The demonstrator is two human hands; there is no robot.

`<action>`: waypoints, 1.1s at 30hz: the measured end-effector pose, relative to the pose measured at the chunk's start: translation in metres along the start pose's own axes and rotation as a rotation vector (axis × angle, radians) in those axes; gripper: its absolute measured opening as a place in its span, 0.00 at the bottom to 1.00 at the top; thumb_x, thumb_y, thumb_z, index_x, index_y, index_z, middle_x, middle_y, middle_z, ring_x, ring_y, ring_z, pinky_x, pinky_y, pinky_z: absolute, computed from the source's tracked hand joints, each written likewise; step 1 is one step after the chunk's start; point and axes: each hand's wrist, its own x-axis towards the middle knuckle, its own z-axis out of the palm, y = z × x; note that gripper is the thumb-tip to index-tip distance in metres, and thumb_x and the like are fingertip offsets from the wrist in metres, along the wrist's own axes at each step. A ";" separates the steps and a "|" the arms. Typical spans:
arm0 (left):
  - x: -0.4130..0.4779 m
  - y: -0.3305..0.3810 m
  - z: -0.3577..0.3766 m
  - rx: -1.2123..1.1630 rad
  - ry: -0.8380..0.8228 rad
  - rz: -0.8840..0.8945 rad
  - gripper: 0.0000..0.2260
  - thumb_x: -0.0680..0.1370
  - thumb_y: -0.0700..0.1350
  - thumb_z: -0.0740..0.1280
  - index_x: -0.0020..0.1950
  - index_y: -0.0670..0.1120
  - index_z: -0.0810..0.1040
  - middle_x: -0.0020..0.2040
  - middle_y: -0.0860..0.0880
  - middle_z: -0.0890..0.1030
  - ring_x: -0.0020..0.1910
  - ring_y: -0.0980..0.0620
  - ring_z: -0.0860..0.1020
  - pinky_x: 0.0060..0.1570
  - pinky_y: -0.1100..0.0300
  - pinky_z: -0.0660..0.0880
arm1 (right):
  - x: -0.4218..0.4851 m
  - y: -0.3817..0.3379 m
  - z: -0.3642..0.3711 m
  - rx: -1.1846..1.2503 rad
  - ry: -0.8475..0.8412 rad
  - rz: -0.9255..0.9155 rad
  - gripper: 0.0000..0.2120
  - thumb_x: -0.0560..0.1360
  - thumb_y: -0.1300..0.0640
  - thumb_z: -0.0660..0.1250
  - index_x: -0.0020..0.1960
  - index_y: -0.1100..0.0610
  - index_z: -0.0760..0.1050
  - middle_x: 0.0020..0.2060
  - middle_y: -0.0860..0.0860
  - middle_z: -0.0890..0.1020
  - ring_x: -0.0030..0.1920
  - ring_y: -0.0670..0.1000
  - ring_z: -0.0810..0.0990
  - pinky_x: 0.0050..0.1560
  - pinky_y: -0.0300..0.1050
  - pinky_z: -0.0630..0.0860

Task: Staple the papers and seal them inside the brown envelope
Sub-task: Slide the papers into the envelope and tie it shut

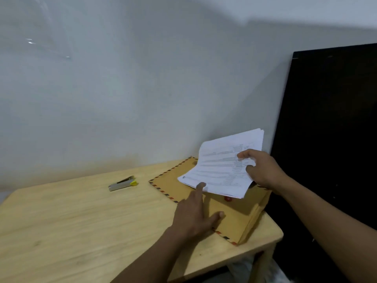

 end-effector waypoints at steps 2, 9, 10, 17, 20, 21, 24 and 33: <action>0.006 -0.007 -0.010 0.124 -0.038 0.004 0.40 0.67 0.75 0.64 0.71 0.57 0.59 0.67 0.51 0.75 0.60 0.45 0.77 0.56 0.48 0.77 | -0.002 0.000 0.002 0.000 0.015 -0.002 0.19 0.79 0.69 0.59 0.66 0.55 0.75 0.68 0.53 0.74 0.47 0.55 0.78 0.28 0.35 0.78; -0.006 -0.019 -0.019 0.320 -0.165 -0.035 0.43 0.67 0.76 0.62 0.75 0.55 0.59 0.73 0.50 0.70 0.69 0.46 0.71 0.67 0.41 0.68 | -0.022 0.002 0.001 0.066 0.023 0.136 0.18 0.79 0.68 0.60 0.67 0.57 0.73 0.60 0.53 0.74 0.41 0.52 0.79 0.28 0.43 0.81; -0.010 -0.020 -0.019 0.309 -0.154 -0.038 0.42 0.68 0.75 0.62 0.75 0.55 0.59 0.74 0.50 0.69 0.71 0.46 0.69 0.69 0.40 0.66 | -0.029 0.002 0.000 0.078 0.025 0.146 0.18 0.79 0.69 0.60 0.67 0.57 0.73 0.60 0.53 0.74 0.43 0.54 0.79 0.27 0.43 0.81; -0.052 0.000 -0.028 0.183 -0.101 0.046 0.21 0.71 0.69 0.68 0.55 0.57 0.74 0.62 0.54 0.76 0.58 0.52 0.74 0.56 0.50 0.76 | -0.088 0.008 -0.022 0.124 0.057 0.194 0.17 0.77 0.70 0.61 0.63 0.59 0.75 0.62 0.58 0.74 0.50 0.63 0.81 0.28 0.48 0.82; -0.074 0.008 -0.021 0.157 -0.094 0.061 0.18 0.70 0.68 0.70 0.49 0.58 0.75 0.57 0.56 0.76 0.56 0.54 0.74 0.55 0.50 0.77 | -0.111 0.013 -0.035 0.079 0.066 0.207 0.15 0.77 0.69 0.62 0.62 0.61 0.76 0.60 0.60 0.76 0.42 0.56 0.80 0.25 0.40 0.77; -0.078 0.010 -0.019 0.161 -0.082 0.055 0.17 0.69 0.67 0.70 0.48 0.57 0.75 0.56 0.57 0.76 0.54 0.54 0.74 0.54 0.51 0.77 | -0.118 0.015 -0.040 0.076 0.063 0.217 0.12 0.77 0.70 0.62 0.58 0.62 0.77 0.58 0.61 0.77 0.39 0.56 0.81 0.26 0.42 0.78; -0.081 0.012 -0.016 0.156 -0.054 -0.012 0.19 0.66 0.69 0.71 0.46 0.58 0.75 0.55 0.57 0.75 0.51 0.55 0.75 0.50 0.54 0.77 | -0.135 0.019 -0.057 0.080 0.050 0.270 0.09 0.75 0.72 0.61 0.53 0.72 0.77 0.46 0.63 0.80 0.35 0.58 0.82 0.33 0.52 0.84; -0.085 0.007 -0.023 0.000 0.039 -0.052 0.11 0.73 0.56 0.74 0.41 0.49 0.80 0.44 0.54 0.81 0.47 0.53 0.77 0.43 0.57 0.74 | -0.187 0.039 -0.109 -0.004 -0.059 0.341 0.14 0.76 0.72 0.61 0.60 0.75 0.75 0.30 0.57 0.76 0.26 0.51 0.74 0.19 0.36 0.71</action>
